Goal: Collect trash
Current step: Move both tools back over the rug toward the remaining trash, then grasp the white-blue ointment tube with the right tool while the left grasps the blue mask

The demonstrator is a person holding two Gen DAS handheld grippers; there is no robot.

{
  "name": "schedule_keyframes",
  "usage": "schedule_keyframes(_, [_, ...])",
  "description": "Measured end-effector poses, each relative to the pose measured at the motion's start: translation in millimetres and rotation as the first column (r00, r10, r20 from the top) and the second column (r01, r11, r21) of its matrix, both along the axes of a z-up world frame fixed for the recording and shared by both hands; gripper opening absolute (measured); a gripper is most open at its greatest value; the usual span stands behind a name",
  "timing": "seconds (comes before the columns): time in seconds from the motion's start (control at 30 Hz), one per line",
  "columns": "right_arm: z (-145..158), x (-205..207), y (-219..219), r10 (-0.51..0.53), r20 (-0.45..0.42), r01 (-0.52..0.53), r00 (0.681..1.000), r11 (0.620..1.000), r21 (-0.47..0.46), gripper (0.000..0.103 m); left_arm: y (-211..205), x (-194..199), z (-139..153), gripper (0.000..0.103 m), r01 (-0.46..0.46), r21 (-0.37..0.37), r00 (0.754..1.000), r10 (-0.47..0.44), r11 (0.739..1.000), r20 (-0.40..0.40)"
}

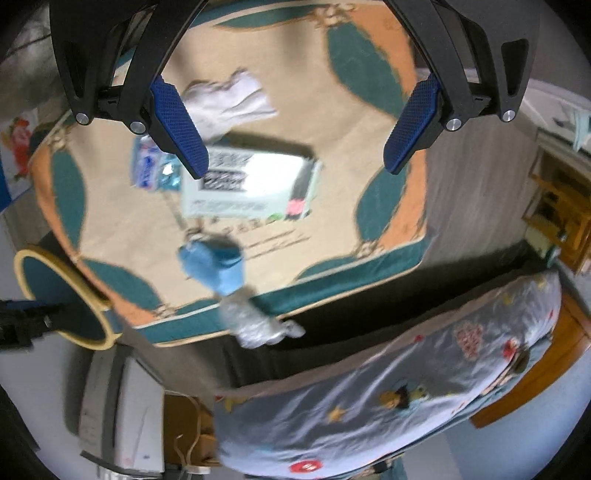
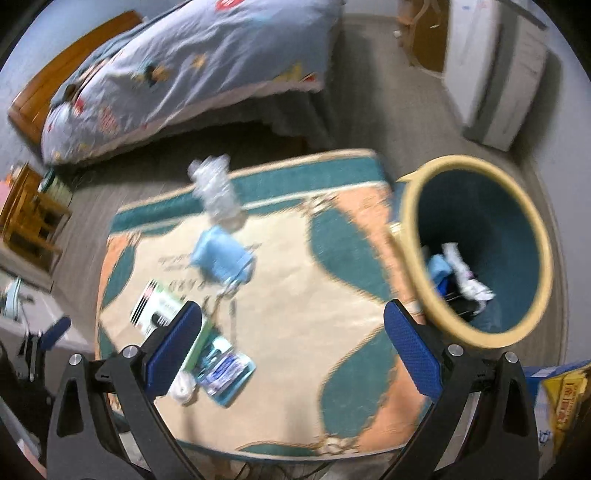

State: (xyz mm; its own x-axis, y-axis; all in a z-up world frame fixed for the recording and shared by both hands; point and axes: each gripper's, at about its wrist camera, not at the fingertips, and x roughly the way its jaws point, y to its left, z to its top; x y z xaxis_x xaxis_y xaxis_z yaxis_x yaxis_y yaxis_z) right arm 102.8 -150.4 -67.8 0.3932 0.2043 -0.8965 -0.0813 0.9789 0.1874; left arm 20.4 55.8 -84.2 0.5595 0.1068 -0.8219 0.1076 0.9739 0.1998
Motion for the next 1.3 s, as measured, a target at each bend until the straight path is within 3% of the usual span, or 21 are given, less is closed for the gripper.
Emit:
schedule_keyframes(0.27, [-59.0, -21.6, 56.6, 0.114, -0.15, -0.121, 0.982, 0.992, -0.034, 0.093, 46.9, 2.5, 12.8, 0.095, -0.11, -0.076, 0.993, 0.114, 0.991, 0.039])
schedule_keyframes(0.5, [-96.6, -22.9, 74.7, 0.135, -0.273, -0.135, 0.952, 0.991, 0.019, 0.062, 46.1, 6.1, 13.4, 0.095, -0.074, -0.074, 0.996, 0.078, 0.994, 0.046])
schedule_keyframes(0.67, [-107.1, -23.1, 79.4, 0.145, -0.298, -0.138, 0.943, 0.989, 0.046, 0.031, 51.6, 10.0, 11.6, 0.095, -0.083, -0.097, 0.996, 0.087, 0.992, 0.036])
schedule_keyframes(0.77, [-101.0, -22.1, 76.9, 0.152, -0.281, -0.146, 0.948, 0.988, 0.042, 0.022, 51.3, 12.7, 9.9, 0.095, -0.08, -0.099, 0.996, 0.083, 0.992, 0.028])
schedule_keyframes(0.83, [-95.2, -20.2, 72.7, 0.157, -0.27, -0.148, 0.95, 0.987, 0.055, 0.009, 51.1, 14.9, 8.1, 0.095, -0.08, -0.1, 0.996, 0.083, 0.992, 0.02])
schedule_keyframes(0.9, [-85.7, -16.7, 67.6, 0.165, -0.258, -0.158, 0.952, 0.986, 0.047, 0.005, 50.9, 17.0, 6.2, 0.095, -0.085, -0.101, 0.996, 0.087, 0.991, 0.012])
schedule_keyframes(1.07, [-44.6, -0.9, 51.4, 0.212, -0.193, -0.208, 0.958, 0.977, 0.039, 0.005, 48.6, 25.5, -0.3, 0.095, -0.098, -0.112, 0.995, 0.097, 0.989, -0.013])
schedule_keyframes(1.17, [-13.3, 9.9, 35.2, 0.249, -0.116, -0.256, 0.961, 0.966, -0.043, 0.005, 43.0, 33.6, -2.0, 0.095, -0.093, -0.123, 0.996, 0.092, 0.988, -0.01])
schedule_keyframes(1.3, [-5.5, 22.8, 6.0, 0.188, -0.06, -0.187, 0.98, 0.982, 0.025, 0.005, 31.3, 47.3, -2.5, 0.095, -0.072, -0.149, 0.997, 0.071, 0.986, -0.006])
